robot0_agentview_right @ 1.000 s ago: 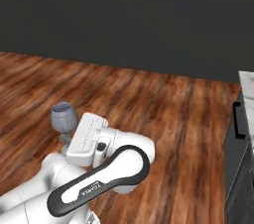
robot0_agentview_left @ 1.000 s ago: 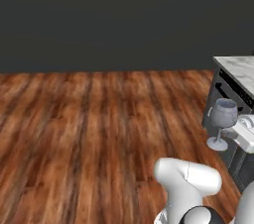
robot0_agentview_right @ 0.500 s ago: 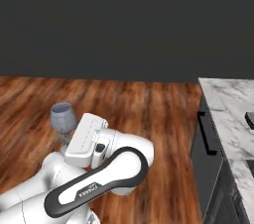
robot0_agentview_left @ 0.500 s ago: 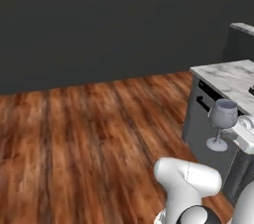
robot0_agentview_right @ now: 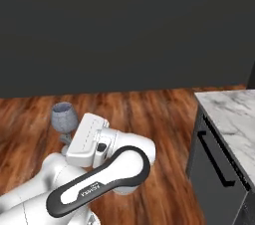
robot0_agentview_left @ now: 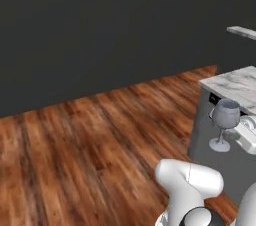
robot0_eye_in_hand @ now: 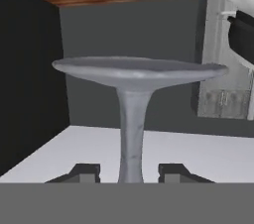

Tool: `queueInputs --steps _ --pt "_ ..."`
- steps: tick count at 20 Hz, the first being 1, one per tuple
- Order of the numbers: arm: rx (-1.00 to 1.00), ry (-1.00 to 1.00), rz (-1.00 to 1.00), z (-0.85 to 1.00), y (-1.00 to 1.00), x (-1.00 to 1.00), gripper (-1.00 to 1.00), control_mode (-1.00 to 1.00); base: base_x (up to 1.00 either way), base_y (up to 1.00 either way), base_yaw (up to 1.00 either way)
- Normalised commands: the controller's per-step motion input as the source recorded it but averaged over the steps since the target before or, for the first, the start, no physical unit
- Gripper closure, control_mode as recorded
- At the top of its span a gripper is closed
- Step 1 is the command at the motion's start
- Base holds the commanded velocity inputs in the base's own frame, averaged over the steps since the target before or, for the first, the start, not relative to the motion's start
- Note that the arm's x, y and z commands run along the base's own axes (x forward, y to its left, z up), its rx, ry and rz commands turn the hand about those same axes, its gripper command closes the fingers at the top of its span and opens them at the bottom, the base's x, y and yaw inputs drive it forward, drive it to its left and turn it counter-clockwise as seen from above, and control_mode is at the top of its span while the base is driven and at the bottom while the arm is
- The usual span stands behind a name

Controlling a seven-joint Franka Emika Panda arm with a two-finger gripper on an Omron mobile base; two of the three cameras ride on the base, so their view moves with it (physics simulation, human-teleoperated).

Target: Retrieve the wine glasses from the counter and place one next to each plate.

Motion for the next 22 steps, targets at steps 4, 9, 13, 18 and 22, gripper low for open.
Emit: queueInputs --steps 4,9,13,18,22 --pt "0.00 0.00 0.00 0.00 0.00 0.00 1.00 1.00 1.00 1.00 -0.30" --pt "0.00 0.00 0.00 0.00 0.00 0.00 1.00 1.00 1.00 0.98 -0.31" --pt "0.00 0.00 0.00 0.00 0.00 0.00 1.00 1.00 1.00 0.96 -0.29" --pt "0.00 0.00 0.00 0.00 0.00 0.00 1.00 1.00 1.00 0.98 -0.31" --pt "0.00 0.00 0.00 0.00 0.00 0.00 1.00 1.00 1.00 0.95 -0.37"
